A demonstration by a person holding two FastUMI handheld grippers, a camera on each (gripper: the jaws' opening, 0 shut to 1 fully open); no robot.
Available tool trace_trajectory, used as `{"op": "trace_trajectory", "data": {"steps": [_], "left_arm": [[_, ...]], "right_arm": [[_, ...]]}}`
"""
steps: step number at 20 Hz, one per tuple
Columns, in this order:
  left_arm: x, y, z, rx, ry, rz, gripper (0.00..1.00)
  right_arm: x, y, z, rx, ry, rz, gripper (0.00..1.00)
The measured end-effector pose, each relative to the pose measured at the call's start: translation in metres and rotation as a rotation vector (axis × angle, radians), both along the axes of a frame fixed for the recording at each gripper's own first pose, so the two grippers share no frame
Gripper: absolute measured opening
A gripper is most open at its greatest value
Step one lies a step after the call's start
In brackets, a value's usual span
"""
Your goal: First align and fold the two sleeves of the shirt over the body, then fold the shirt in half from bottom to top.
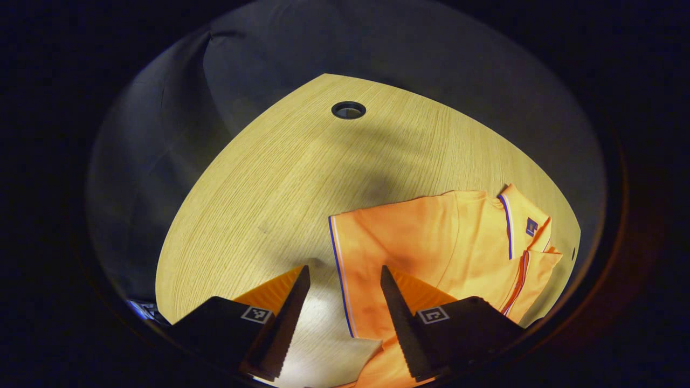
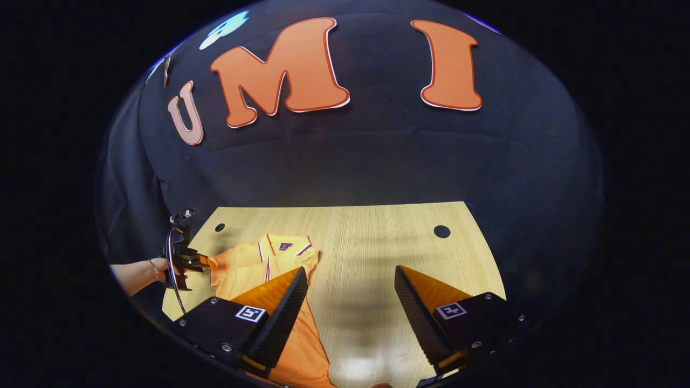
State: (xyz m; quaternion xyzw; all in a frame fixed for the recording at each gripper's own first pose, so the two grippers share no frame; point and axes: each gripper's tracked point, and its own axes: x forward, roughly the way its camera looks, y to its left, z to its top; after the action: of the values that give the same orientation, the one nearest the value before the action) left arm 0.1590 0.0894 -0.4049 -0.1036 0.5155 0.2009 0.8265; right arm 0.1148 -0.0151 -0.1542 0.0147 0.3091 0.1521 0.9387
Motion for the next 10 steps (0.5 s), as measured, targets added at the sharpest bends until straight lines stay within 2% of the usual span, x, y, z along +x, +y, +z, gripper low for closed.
{"op": "trace_trajectory", "data": {"steps": [3,4,5,6,8,9,10], "left_arm": [[-0.005,-0.002,-0.006,-0.015,0.028,0.000,0.77],[-0.007,-0.007,-0.012,-0.048,0.037,0.013,0.62],[-0.003,-0.007,-0.011,-0.052,0.014,0.025,0.51],[-0.004,-0.008,-0.013,-0.061,0.019,0.024,0.43],[0.001,-0.009,-0.014,-0.074,0.000,0.014,0.39],[0.002,-0.012,-0.016,-0.084,-0.005,0.019,0.21],[0.001,-0.014,-0.017,-0.094,-0.007,0.021,0.15]], "right_arm": [[0.001,-0.001,-0.001,0.006,0.007,-0.004,0.99],[0.001,-0.002,-0.003,0.004,0.010,-0.007,0.99],[-0.001,-0.001,-0.003,0.007,0.015,-0.009,0.99],[-0.001,0.000,-0.003,0.012,0.019,-0.009,0.99],[-0.001,0.002,-0.005,0.014,0.025,-0.009,0.99],[-0.002,0.002,-0.005,0.012,0.027,-0.012,0.99],[-0.003,0.002,-0.004,0.012,0.027,-0.012,0.99]]}}
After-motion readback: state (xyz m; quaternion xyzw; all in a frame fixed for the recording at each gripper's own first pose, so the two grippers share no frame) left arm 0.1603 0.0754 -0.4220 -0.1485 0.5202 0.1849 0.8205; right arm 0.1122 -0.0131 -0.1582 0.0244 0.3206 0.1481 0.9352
